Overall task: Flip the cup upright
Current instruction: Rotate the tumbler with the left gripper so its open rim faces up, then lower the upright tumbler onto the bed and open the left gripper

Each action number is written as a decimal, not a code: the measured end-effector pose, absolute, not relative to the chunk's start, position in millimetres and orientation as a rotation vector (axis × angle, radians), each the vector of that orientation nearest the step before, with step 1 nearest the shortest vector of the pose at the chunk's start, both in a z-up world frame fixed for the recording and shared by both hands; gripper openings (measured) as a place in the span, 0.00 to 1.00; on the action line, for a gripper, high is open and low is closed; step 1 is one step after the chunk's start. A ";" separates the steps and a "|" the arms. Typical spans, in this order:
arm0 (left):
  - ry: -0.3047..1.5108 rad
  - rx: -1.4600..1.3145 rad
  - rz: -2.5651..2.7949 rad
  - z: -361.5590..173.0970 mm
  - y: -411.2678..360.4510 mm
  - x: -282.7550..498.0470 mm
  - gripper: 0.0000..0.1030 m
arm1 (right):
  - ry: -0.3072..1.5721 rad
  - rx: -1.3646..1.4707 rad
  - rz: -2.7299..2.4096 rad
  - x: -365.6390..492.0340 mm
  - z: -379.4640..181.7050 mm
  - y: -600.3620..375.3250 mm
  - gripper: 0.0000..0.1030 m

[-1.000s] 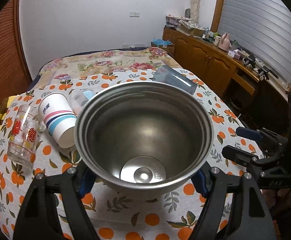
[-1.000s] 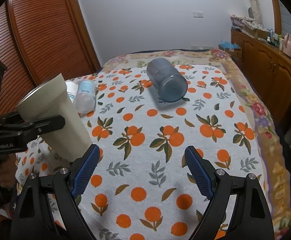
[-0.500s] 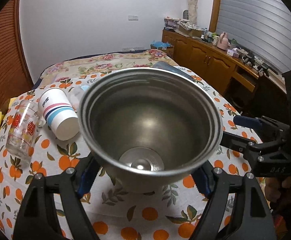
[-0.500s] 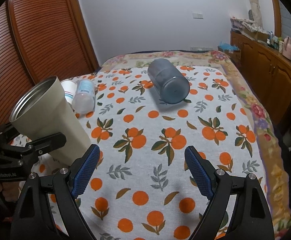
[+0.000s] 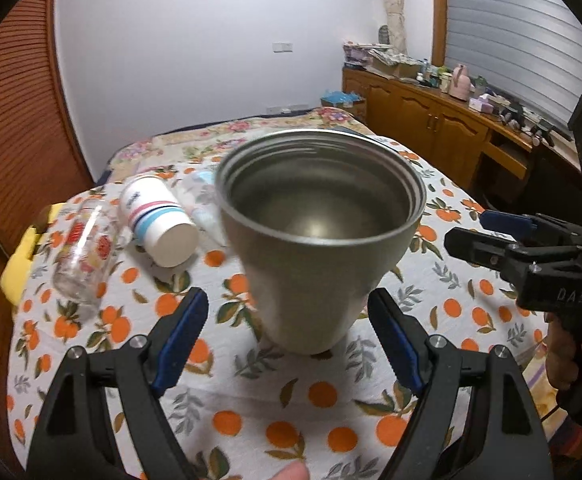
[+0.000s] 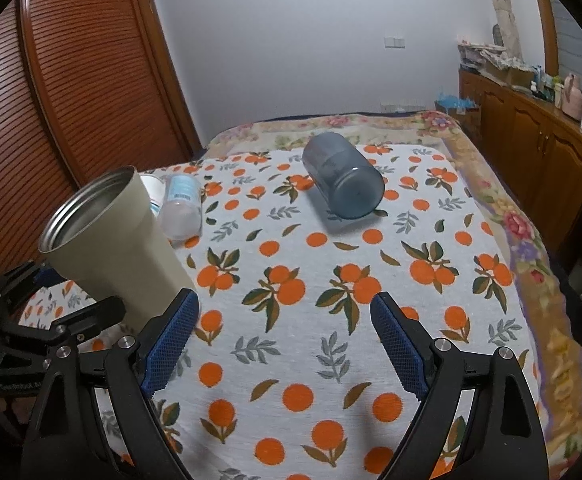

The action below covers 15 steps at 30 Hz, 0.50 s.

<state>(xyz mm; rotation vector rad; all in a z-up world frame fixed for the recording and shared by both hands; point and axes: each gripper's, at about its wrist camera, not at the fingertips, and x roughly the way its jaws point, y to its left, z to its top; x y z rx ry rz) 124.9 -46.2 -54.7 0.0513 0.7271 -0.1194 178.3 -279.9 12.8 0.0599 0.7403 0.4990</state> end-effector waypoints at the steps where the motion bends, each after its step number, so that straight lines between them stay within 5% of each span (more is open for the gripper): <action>1: 0.720 0.051 -0.112 -54.2 -43.3 121.8 0.80 | 0.734 0.065 0.498 175.8 13.5 -279.3 0.88; 15: 0.625 -0.001 -0.018 -43.6 -9.6 78.3 0.89 | 0.574 0.062 0.453 128.9 30.6 -264.7 1.00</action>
